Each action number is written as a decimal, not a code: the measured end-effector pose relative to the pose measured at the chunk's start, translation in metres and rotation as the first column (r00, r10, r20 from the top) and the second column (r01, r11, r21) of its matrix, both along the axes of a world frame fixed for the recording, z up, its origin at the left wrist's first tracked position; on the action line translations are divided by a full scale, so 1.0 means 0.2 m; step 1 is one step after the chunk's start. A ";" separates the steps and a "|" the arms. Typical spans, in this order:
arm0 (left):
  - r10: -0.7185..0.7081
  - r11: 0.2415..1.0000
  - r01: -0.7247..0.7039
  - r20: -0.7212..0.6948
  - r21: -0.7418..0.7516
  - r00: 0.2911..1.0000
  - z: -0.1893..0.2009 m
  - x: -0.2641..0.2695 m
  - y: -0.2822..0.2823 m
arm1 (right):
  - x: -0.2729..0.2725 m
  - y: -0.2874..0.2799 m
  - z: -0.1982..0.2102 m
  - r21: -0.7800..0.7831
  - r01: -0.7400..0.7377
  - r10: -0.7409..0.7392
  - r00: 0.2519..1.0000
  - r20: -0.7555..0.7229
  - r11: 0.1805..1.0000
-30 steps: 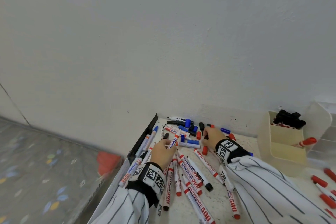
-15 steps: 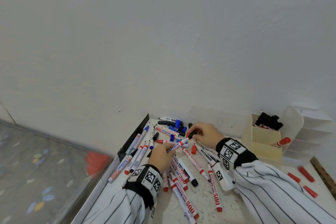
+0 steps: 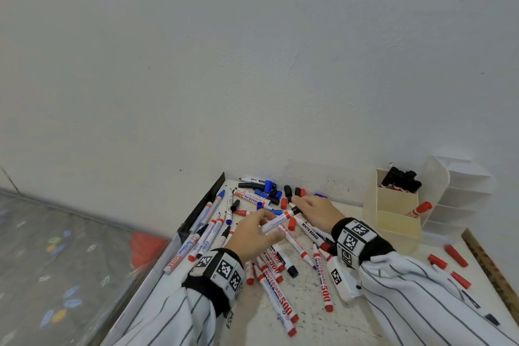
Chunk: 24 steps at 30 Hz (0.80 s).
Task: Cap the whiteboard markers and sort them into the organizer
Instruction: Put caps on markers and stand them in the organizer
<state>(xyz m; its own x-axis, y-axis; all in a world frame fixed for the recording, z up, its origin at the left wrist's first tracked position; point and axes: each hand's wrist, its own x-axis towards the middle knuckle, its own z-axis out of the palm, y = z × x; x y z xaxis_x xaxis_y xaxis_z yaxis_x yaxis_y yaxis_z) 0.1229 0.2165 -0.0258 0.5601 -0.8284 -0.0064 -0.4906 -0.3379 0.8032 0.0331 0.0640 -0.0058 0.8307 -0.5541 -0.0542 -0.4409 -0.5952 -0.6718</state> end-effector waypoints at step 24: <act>-0.125 0.992 0.119 -0.492 -0.045 0.861 0.09 0.15 0.16 | 0.10 0.18 0.06 -0.162 -0.205 0.242 0.937 0.252 0.965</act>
<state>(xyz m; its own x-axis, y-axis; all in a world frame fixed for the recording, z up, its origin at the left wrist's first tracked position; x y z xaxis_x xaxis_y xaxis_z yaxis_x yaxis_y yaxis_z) 0.1537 0.2486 -0.0076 0.3810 -0.8918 -0.2441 -0.0658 -0.2895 0.9549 0.0528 0.1002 0.0059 0.9074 -0.3397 0.2474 -0.1012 -0.7480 -0.6559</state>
